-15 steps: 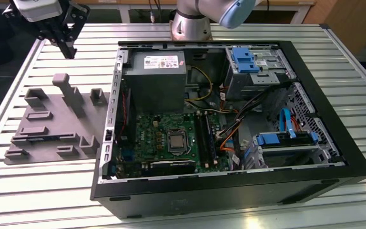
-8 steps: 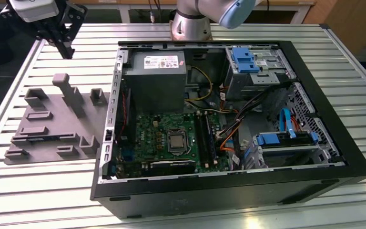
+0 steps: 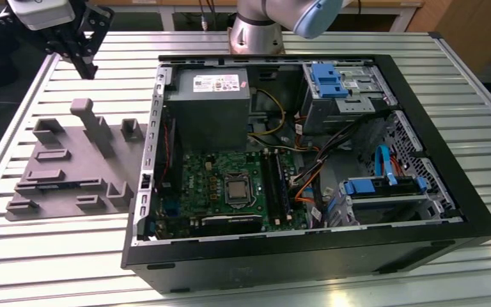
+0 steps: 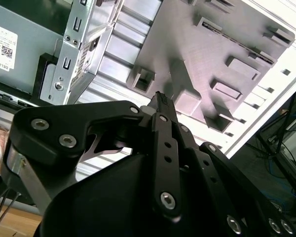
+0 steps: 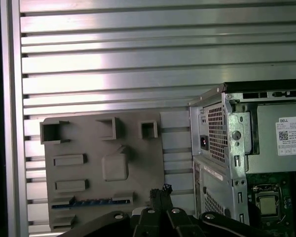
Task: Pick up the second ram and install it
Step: 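Reach for the second ram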
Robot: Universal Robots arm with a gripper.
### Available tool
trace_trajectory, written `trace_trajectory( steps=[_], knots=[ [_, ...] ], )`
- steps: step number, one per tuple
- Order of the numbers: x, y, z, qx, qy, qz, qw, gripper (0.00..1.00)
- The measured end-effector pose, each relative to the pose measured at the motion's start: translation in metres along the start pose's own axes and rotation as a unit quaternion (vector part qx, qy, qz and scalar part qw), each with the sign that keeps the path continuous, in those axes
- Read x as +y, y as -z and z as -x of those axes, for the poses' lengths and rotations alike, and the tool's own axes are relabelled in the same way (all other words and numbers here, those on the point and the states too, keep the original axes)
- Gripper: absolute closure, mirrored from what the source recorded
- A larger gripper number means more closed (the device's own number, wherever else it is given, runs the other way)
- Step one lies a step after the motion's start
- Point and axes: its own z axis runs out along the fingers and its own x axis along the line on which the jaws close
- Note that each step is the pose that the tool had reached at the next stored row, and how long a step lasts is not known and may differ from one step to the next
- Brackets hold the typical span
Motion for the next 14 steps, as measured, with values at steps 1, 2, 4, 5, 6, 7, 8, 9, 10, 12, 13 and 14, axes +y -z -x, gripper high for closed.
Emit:
trace_trajectory(
  steps=[1,2,4,5,6,7,8,9,10,12,13,14],
  knots=[
    [0.0,0.0,-0.0004,0.0,0.0,0.0,1.0,0.89],
    [-0.0001,-0.0001,-0.0009,0.0,0.0,0.0,1.0,0.89],
    [-0.0001,-0.0002,-0.002,0.0,0.0,0.0,1.0,0.89],
    [-0.0002,-0.0002,-0.0024,0.0,0.0,0.0,1.0,0.89],
    [-0.0002,-0.0003,-0.0029,0.0,0.0,0.0,1.0,0.89],
    [-0.0003,-0.0003,-0.0035,0.0,0.0,0.0,1.0,0.89],
    [-0.0003,-0.0003,-0.004,0.0,0.0,0.0,1.0,0.89],
    [-0.0003,-0.0003,-0.0045,0.0,0.0,0.0,1.0,0.89],
    [-0.0004,-0.0004,-0.0051,0.0,0.0,0.0,1.0,0.89],
    [-0.0005,-0.0004,-0.0064,0.0,0.0,0.0,1.0,0.89],
    [-0.0005,-0.0004,-0.007,0.0,0.0,0.0,1.0,0.89],
    [-0.0006,-0.0004,-0.0077,0.0,0.0,0.0,1.0,0.89]
  ],
)
